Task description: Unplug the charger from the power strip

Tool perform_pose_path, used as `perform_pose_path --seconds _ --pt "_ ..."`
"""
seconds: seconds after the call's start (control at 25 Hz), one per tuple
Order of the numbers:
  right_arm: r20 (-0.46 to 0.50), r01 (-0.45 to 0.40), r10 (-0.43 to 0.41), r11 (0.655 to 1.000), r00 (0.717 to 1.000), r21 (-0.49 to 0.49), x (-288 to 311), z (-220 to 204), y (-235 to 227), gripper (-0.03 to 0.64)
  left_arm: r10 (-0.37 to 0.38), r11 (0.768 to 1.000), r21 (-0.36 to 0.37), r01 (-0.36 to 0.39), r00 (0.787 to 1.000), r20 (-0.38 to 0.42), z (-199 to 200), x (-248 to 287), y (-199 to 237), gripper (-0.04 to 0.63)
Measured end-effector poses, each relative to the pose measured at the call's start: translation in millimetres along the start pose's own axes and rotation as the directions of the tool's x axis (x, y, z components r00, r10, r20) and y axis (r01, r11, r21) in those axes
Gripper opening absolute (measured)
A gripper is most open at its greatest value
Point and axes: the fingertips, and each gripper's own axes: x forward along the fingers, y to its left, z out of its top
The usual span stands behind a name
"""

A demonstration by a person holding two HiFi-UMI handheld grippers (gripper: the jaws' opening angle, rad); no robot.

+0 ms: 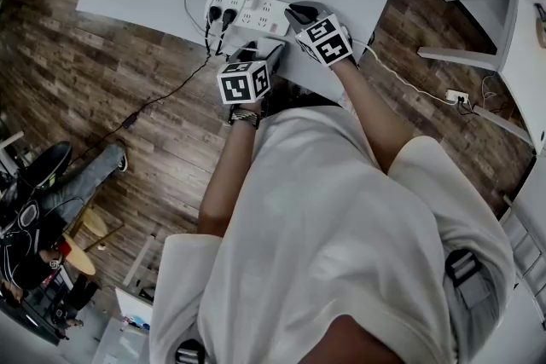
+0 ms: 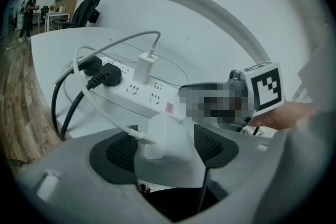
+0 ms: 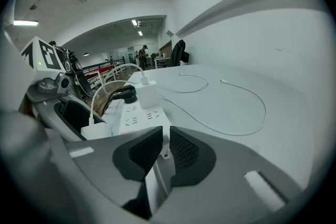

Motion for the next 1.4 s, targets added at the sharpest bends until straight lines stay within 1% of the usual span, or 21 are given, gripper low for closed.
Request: perform_pose_path --seconds 0.08,0.16,0.28,0.44,0.68,0.84,0.92,1.0,1.08,1.12,1.16,1.2,1.24,1.36,1.4 --pt "-0.001 0.004 -0.004 1.0 1.0 0.003 -0.1 -0.6 -0.7 0.044 0.025 1.0 0.008 -0.025 1.0 -0.011 -0.9 -1.1 5.0 0.348" --pt "-0.008 0.011 -0.011 1.0 1.0 0.006 -0.1 -0.7 -1.1 0.043 0.038 0.999 0.033 -0.037 0.999 -0.032 -2.4 -2.8 8.5 0.359" --pt "-0.004 0.02 -0.02 0.999 1.0 0.046 -2.0 -0.3 -1.8 0.033 0.035 0.998 0.058 -0.032 0.998 -0.054 -4.2 -8.2 12.7 0.382" --pt "0.041 0.032 -0.037 0.994 0.998 0.108 -11.6 6.8 -2.9 0.023 -0.011 1.0 0.021 0.012 1.0 -0.021 -0.3 -19.6 18.1 0.385" --pt "0.055 0.055 -0.063 0.989 0.997 0.141 -22.2 18.6 8.0 0.023 -0.014 1.0 -0.018 0.014 1.0 -0.012 -2.9 -41.3 36.3 0.385" --pt "0.056 0.074 -0.083 0.984 0.995 0.161 -32.2 24.4 15.1 0.023 -0.024 1.0 -0.021 0.023 0.999 -0.034 -7.5 -52.4 41.1 0.383" --pt "0.063 0.083 -0.095 0.982 0.994 0.168 -38.1 30.9 17.3 0.021 -0.023 1.0 0.001 0.023 0.999 -0.049 -7.5 -57.8 41.6 0.379" --pt "0.082 0.096 -0.111 0.981 0.99 0.169 -46.0 41.4 18.4 0.018 -0.017 0.998 0.057 0.02 0.999 -0.041 -2.3 -66.2 39.9 0.347" --pt "0.111 0.114 -0.133 0.979 0.985 0.169 -56.5 54.8 17.3 0.012 -0.018 0.994 0.11 0.018 1.0 0.001 9.4 -78.0 35.9 0.282" --pt "0.127 0.123 -0.145 0.978 0.981 0.171 -62.2 62.3 16.0 0.007 -0.02 0.992 0.129 0.015 0.999 0.033 17.7 -85.0 33.8 0.244" --pt "0.145 0.13 -0.156 0.976 0.977 0.173 -68.0 70.3 14.5 0.005 -0.018 0.989 0.148 0.007 0.997 0.071 27.7 -92.5 32.1 0.185" --pt "0.165 0.137 -0.166 0.976 0.972 0.172 -73.8 78.9 12.9 0.005 -0.012 0.986 0.169 -0.007 0.994 0.111 39.3 -100.2 30.7 0.135" --pt "0.187 0.143 -0.174 0.975 0.967 0.169 -79.8 88.3 11.2 0.005 -0.006 0.981 0.194 -0.024 0.988 0.152 52.3 -107.9 29.2 0.098" --pt "0.261 0.159 -0.2 0.972 0.944 0.172 -99.9 118.3 5.3 0.003 -0.004 0.962 0.266 -0.068 0.966 0.259 93.7 -129.0 21.8 0.017" --pt "0.283 0.162 -0.209 0.97 0.936 0.179 -107.1 128.1 3.4 0.003 -0.011 0.955 0.285 -0.075 0.957 0.289 107.3 -135.2 18.2 0.006"
